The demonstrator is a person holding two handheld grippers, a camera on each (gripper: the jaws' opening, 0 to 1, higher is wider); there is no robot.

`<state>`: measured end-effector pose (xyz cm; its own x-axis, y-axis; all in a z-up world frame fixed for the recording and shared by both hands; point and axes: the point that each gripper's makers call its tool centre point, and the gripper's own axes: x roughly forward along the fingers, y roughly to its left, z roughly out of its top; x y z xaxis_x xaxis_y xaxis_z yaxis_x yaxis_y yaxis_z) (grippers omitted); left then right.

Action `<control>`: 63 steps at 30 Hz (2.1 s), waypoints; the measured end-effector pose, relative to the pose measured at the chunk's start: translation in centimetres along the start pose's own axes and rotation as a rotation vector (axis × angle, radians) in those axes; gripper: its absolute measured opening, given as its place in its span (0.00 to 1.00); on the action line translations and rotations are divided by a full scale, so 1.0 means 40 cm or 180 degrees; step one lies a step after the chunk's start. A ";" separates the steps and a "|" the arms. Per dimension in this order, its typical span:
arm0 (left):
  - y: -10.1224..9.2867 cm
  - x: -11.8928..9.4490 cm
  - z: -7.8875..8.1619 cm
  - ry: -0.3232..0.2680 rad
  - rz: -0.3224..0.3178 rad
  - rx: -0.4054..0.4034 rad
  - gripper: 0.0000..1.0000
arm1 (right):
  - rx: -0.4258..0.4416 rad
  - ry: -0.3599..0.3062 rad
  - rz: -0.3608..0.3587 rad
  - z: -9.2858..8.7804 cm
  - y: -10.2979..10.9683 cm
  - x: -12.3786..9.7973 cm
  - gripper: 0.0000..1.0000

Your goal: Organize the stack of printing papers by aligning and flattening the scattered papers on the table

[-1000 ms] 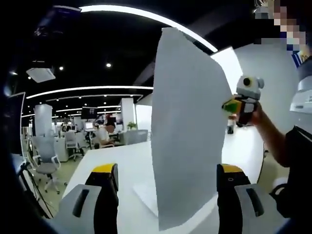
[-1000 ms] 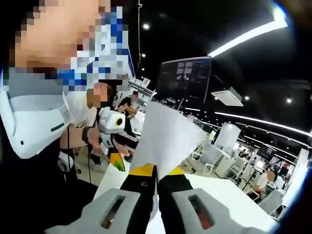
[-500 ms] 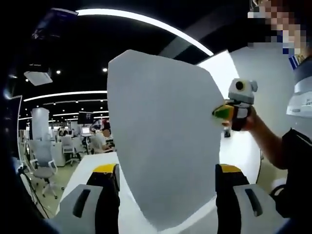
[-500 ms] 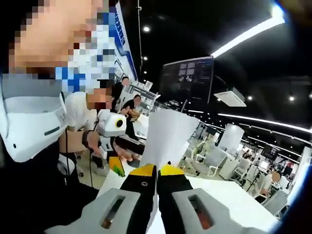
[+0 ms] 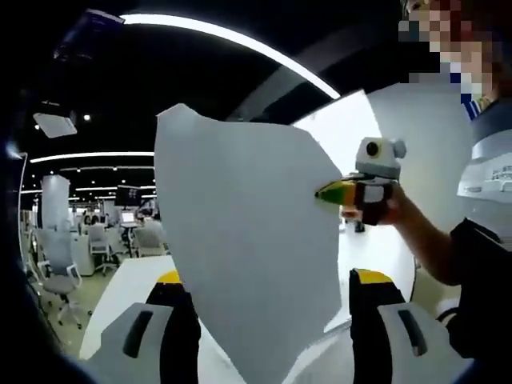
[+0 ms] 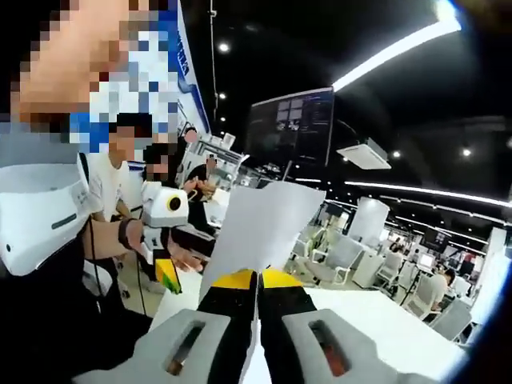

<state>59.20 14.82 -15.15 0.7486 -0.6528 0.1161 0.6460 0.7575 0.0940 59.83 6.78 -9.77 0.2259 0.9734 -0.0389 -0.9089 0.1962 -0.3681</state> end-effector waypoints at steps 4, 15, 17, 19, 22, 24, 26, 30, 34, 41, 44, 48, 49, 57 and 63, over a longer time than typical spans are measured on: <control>-0.006 0.003 0.007 -0.0024 -0.0034 0.0009 0.73 | 0.0063 -0.0021 -0.0014 0.001 -0.003 0.013 0.00; -0.037 0.016 0.011 -0.0067 -0.0166 -0.0010 0.69 | 0.0080 0.0153 -0.0154 -0.049 -0.029 0.035 0.00; -0.038 0.015 0.008 -0.0052 -0.0171 -0.0002 0.69 | 0.0018 0.0093 -0.0052 -0.041 -0.014 0.036 0.00; -0.038 0.014 0.003 -0.0028 -0.0172 0.0013 0.69 | -0.0067 0.0004 0.0102 -0.027 0.009 0.035 0.00; -0.030 0.009 0.001 -0.0024 -0.0141 0.0010 0.69 | 0.0035 -0.0158 0.0223 0.004 0.023 0.028 0.00; -0.020 0.004 0.004 -0.0048 -0.0090 0.0010 0.69 | 0.0108 -0.0233 0.0289 0.017 0.029 0.027 0.00; -0.019 0.004 0.006 -0.0058 -0.0081 0.0016 0.69 | 0.0162 -0.0275 0.0327 0.022 0.031 0.030 0.00; -0.021 0.005 0.016 -0.0105 -0.0086 0.0039 0.67 | 0.0344 -0.0366 0.0457 0.034 0.040 0.035 0.00; -0.010 -0.002 0.028 -0.0141 -0.0049 0.0046 0.67 | 0.0481 -0.0515 0.0593 0.062 0.048 0.027 0.00; 0.000 -0.012 0.056 -0.0286 -0.0059 -0.0072 0.64 | 0.0813 -0.0695 0.0796 0.092 0.053 0.027 0.00; -0.008 -0.012 0.070 -0.0378 -0.0109 -0.0108 0.60 | 0.0909 -0.0652 0.0795 0.080 0.050 0.043 0.00; -0.013 -0.012 0.080 -0.0460 -0.0140 -0.0139 0.59 | 0.1035 -0.0619 0.0801 0.065 0.050 0.059 0.00; -0.012 -0.013 0.080 -0.0464 -0.0137 -0.0140 0.59 | 0.1042 -0.0626 0.0808 0.065 0.051 0.059 0.00; 0.008 -0.016 0.057 -0.0485 -0.0095 -0.0266 0.59 | 0.1161 -0.0669 0.0834 0.060 0.055 0.072 0.00; 0.022 -0.017 0.063 -0.0546 -0.0068 -0.0320 0.58 | 0.1346 -0.0779 0.0874 0.060 0.046 0.075 0.00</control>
<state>58.86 15.95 -12.65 0.7037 -0.6518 0.2828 0.6795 0.7336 0.0000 57.97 10.33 -8.33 -0.0810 0.9847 0.1545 -0.9957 -0.0869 0.0318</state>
